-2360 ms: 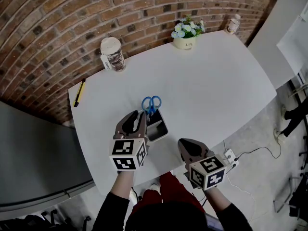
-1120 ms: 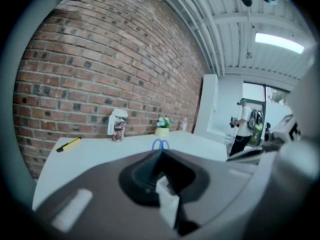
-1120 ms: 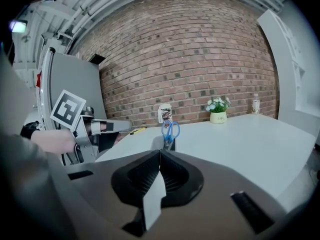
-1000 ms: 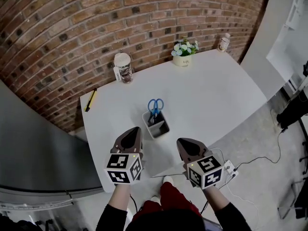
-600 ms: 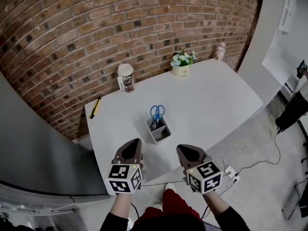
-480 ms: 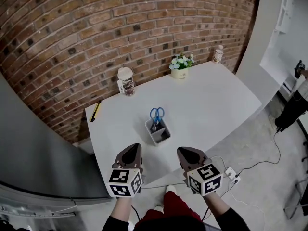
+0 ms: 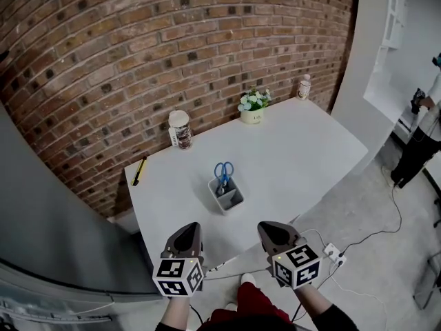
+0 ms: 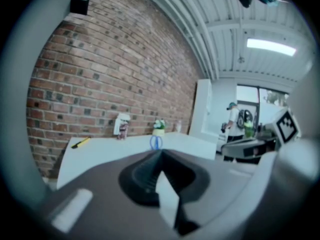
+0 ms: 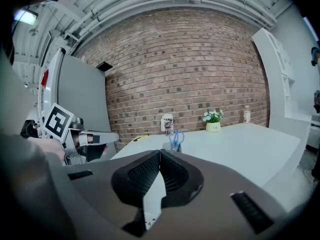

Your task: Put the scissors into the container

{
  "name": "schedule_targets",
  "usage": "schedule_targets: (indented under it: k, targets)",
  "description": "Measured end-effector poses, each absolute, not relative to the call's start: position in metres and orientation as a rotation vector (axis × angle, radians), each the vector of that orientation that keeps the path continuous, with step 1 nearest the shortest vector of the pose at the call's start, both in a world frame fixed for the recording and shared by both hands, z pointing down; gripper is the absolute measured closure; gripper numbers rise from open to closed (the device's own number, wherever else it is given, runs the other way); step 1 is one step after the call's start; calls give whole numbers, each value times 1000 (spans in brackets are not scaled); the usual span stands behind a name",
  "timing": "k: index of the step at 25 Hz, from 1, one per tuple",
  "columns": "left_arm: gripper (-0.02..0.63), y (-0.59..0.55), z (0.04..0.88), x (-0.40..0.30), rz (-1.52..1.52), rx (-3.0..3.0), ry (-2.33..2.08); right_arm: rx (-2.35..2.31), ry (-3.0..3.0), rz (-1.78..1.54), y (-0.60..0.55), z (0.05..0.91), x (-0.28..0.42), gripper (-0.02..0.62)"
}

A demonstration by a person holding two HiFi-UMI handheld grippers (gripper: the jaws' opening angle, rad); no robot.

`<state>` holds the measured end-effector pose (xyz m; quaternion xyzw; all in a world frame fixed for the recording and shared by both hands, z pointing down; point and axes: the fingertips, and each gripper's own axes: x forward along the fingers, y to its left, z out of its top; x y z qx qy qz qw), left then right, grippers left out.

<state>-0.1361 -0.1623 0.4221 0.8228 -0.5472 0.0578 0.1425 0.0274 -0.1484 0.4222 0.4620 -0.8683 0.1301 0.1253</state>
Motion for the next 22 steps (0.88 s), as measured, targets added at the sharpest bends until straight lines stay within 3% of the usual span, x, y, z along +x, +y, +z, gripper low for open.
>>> schedule_targets:
  k: [22]
  targets:
    - [603,-98,413,-148,122,2405,-1557,1452,-2548,305,-84,400,30,588]
